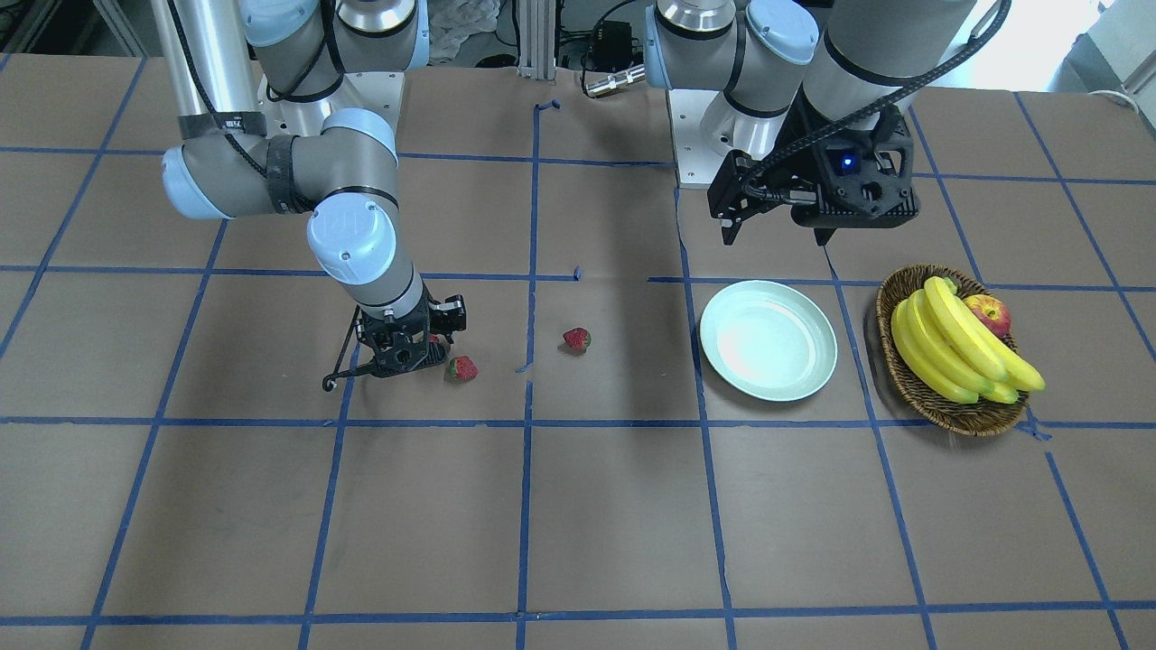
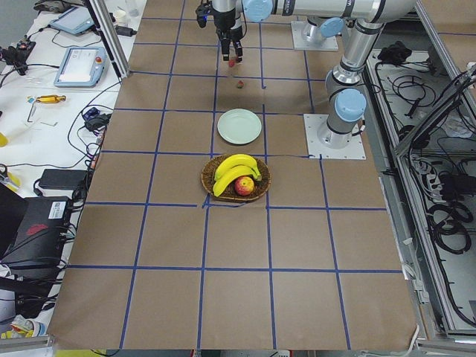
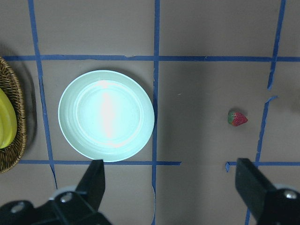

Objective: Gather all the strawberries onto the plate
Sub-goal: 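Move the right gripper to a second strawberry and grasp it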

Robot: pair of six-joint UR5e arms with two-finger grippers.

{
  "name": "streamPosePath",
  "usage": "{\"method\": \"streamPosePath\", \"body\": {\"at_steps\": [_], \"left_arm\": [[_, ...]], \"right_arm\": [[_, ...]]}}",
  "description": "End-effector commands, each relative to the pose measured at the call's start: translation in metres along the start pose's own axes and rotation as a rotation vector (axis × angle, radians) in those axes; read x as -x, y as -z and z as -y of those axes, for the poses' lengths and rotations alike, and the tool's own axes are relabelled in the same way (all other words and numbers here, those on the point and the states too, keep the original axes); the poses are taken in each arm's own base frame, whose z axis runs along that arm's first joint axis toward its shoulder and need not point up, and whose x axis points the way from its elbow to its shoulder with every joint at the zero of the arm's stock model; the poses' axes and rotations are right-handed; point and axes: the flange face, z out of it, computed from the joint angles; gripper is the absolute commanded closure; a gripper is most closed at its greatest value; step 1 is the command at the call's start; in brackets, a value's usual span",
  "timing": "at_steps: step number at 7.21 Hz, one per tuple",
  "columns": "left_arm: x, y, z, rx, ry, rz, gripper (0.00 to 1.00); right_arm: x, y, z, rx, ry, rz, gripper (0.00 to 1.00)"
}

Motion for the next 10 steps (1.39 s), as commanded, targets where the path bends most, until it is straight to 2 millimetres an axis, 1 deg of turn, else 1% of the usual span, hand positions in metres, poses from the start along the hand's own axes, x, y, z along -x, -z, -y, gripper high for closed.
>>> {"method": "streamPosePath", "body": {"at_steps": [1, 2, 3, 4, 5, 6, 7, 8, 9, 10], "left_arm": [[0.0, 0.0, 0.0, 0.0, 0.0, 0.0, 0.0], [0.0, 0.0, 0.0, 0.0, 0.0, 0.0, 0.0], [0.0, 0.0, 0.0, 0.0, 0.0, 0.0, 0.0], [0.0, 0.0, 0.0, 0.0, 0.0, 0.0, 0.0], [0.0, 0.0, 0.0, 0.0, 0.0, 0.0, 0.0], [0.0, 0.0, 0.0, 0.0, 0.0, -0.002, 0.0], [0.0, 0.0, 0.0, 0.0, 0.0, -0.002, 0.0], [0.0, -0.001, 0.0, 0.002, 0.0, -0.001, 0.0], [0.0, 0.0, -0.001, 0.0, 0.0, 0.0, 0.0], [0.0, 0.001, -0.001, -0.002, 0.0, 0.0, 0.0]], "right_arm": [[0.0, -0.002, 0.004, -0.016, 0.001, 0.0, 0.49], [-0.001, -0.003, 0.005, -0.014, -0.008, 0.0, 0.75], [-0.001, 0.0, 0.005, -0.019, -0.016, -0.002, 1.0], [0.0, 0.018, 0.015, -0.056, -0.027, -0.009, 1.0], [0.005, 0.036, 0.028, -0.079, -0.072, -0.008, 1.0], [0.024, 0.045, 0.031, -0.094, -0.132, -0.003, 1.0], [0.057, 0.05, 0.036, -0.121, -0.228, 0.004, 1.0], [0.096, 0.048, 0.035, -0.117, -0.325, 0.053, 1.0], [0.147, 0.033, 0.031, -0.105, -0.365, 0.098, 1.0], [0.156, 0.015, 0.047, -0.111, -0.381, 0.102, 1.0]]}}
